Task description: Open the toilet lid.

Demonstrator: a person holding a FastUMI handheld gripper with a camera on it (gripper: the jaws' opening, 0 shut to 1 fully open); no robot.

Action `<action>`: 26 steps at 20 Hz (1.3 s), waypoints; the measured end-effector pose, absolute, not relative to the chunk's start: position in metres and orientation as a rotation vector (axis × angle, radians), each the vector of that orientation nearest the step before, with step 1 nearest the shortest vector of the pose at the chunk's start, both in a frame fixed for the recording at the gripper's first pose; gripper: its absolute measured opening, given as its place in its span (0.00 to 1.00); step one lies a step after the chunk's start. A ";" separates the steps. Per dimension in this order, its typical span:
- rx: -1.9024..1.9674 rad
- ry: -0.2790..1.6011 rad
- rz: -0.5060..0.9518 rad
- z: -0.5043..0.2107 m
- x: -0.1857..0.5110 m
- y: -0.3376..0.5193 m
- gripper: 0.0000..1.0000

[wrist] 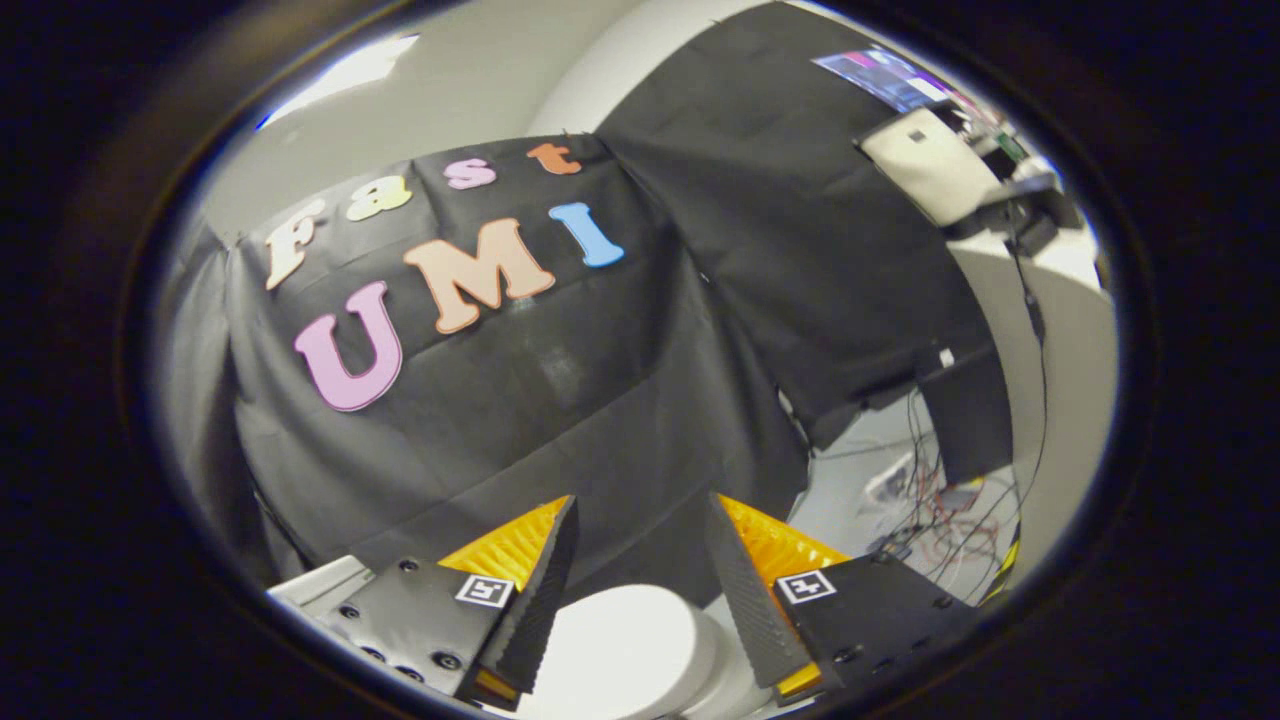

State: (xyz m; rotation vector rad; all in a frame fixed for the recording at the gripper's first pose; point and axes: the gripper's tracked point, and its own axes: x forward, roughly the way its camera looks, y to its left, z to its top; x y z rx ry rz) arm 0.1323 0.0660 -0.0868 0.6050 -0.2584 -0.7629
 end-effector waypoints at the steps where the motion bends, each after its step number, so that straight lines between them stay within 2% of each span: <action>1: 0.648 -0.240 -0.756 -0.101 0.136 0.074 0.80; 9: 0.929 -0.064 -0.738 -0.212 0.159 0.129 0.80; 15: 1.013 0.067 -0.731 -0.256 0.164 0.156 0.80; 22: 1.050 0.238 -0.749 -0.306 0.131 0.182 0.79; 26: 1.090 0.319 -0.676 -0.321 0.132 0.199 0.79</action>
